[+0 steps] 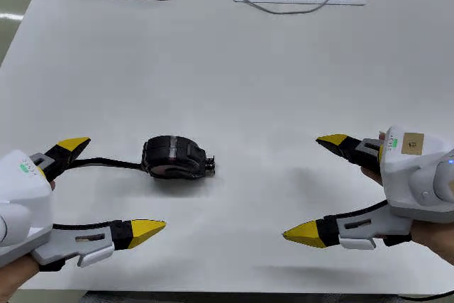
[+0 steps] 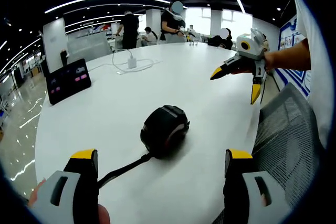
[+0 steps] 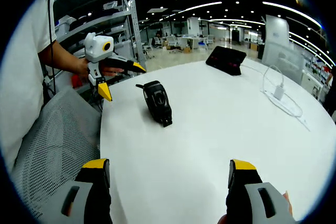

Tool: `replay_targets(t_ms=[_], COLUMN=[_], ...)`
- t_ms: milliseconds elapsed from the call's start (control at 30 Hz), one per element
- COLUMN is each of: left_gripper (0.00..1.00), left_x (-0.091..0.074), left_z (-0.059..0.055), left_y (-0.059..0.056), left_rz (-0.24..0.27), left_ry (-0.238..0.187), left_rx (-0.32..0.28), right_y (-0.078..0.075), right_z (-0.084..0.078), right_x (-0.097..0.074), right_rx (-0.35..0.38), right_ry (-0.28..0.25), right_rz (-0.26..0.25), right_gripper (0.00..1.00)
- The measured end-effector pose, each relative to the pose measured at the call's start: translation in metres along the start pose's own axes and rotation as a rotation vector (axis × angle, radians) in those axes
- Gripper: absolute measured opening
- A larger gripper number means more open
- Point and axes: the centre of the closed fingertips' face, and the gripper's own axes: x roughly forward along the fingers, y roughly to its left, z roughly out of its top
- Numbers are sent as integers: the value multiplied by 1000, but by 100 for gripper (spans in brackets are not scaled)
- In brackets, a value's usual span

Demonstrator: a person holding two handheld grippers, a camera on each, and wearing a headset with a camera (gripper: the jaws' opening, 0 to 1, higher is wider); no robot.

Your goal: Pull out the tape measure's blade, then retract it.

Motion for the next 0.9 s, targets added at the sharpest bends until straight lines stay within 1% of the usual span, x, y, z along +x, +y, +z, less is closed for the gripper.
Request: replay_targets(t_ms=[67, 167, 333, 600, 767, 900], left_gripper=[99, 99, 99, 99, 99, 99], left_x=[-1, -3, -7, -14, -18, -20], left_z=[0, -1, -5, -8, -11, -13], left_y=[0, 1, 1, -2, -2, -4], left_rz=[-4, 0, -7, -32, -42, -48], left_ry=[1, 7, 13, 20, 28, 31], left_rx=[-6, 4, 2, 6, 10, 16], right_y=[-1, -2, -3, 2, 5, 6], right_z=[-2, -6, -9, -16, -20, -23], right_x=[-3, -7, -13, -20, -24, -29], right_rx=[6, 11, 21, 33, 31, 36], right_ry=[0, 0, -9, 3, 15, 15], right_rz=[-4, -13, -24, -30, -34, -38], right_gripper=[93, 94, 96, 99, 99, 99])
